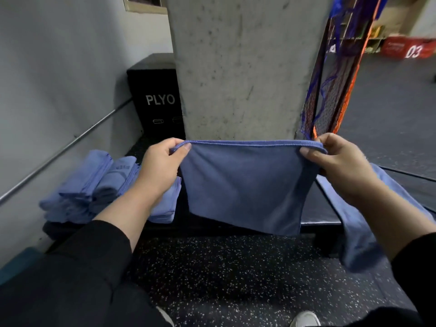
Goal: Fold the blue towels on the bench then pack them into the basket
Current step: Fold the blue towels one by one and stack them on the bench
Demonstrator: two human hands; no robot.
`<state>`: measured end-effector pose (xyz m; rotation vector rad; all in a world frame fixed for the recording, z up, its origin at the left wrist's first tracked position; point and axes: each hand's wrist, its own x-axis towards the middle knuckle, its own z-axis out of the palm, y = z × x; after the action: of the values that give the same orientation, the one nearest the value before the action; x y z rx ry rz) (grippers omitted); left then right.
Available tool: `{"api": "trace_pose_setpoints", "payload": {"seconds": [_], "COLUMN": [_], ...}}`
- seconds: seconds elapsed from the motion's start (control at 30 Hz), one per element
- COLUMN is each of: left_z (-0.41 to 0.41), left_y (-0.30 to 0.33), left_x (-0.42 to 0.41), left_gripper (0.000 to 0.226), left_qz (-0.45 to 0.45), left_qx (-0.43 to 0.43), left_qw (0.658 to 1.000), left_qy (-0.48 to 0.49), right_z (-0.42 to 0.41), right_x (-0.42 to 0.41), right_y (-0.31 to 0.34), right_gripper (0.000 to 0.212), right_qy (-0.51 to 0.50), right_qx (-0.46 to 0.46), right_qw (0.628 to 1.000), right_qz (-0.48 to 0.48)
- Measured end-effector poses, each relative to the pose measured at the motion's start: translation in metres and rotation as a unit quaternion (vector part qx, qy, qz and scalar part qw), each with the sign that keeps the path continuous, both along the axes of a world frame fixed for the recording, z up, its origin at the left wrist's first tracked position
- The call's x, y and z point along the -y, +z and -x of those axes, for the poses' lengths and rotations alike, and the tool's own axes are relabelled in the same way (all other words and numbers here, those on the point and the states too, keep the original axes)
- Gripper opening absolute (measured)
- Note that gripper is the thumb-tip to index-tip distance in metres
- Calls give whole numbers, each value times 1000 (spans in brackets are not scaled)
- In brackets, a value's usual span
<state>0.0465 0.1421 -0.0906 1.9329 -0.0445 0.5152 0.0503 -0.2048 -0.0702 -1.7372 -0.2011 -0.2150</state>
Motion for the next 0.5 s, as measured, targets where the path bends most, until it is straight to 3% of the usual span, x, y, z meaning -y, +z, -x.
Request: {"api": "trace_pose_setpoints", "payload": {"seconds": [0.23,0.5], "left_z": [37,57], "left_y": [62,83], "left_x": [-6,-11], "left_gripper": [19,22], "left_qz": [24,96], "left_qx": [59,52], "left_qw": [998,994], "left_qy": [16,-7], "right_z": [43,61], "right_x": [1,1], "right_y": [67,98], "right_gripper": [36,28], "right_qy": [-31,-31], "right_qx": [47,41], "right_qw": [995,998], "right_qz": [84,41]}}
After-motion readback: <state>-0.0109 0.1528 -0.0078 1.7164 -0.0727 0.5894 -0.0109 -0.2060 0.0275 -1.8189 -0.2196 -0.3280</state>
